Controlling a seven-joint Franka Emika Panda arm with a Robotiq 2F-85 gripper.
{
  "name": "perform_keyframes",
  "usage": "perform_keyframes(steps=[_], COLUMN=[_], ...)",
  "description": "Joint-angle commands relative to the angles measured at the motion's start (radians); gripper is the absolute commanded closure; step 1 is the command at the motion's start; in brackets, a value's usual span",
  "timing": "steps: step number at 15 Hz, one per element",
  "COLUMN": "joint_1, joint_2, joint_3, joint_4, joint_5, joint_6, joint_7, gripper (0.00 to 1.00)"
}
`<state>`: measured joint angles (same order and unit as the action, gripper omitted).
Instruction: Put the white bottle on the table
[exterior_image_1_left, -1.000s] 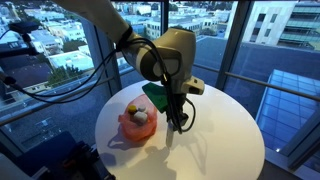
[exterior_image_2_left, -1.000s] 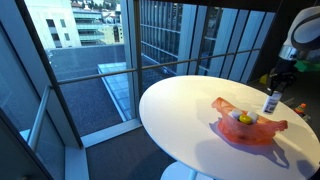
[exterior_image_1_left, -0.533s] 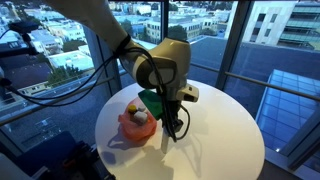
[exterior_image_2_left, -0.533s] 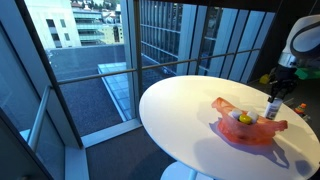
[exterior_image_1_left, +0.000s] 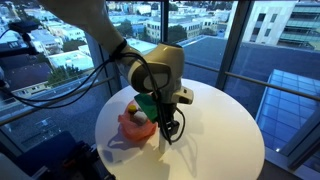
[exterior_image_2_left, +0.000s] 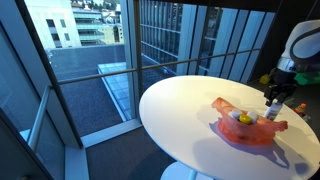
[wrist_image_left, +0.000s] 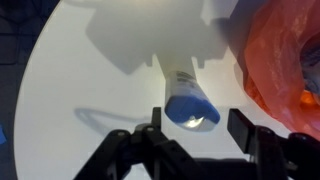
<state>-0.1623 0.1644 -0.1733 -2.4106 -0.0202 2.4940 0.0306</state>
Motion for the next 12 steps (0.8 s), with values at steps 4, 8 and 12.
perform_keyframes(steps=[4, 8, 12], joint_1=[0.008, 0.024, 0.052], joint_2=[-0.102, -0.165, -0.23], joint_3=[0.03, 0.053, 0.069], joint_4=[-0.038, -0.028, 0.001], joint_5=[0.027, 0.056, 0.089], joint_6=[-0.063, -0.208, -0.396], joint_7=[-0.083, -0.123, -0.137], gripper=[0.0, 0.0, 0.0])
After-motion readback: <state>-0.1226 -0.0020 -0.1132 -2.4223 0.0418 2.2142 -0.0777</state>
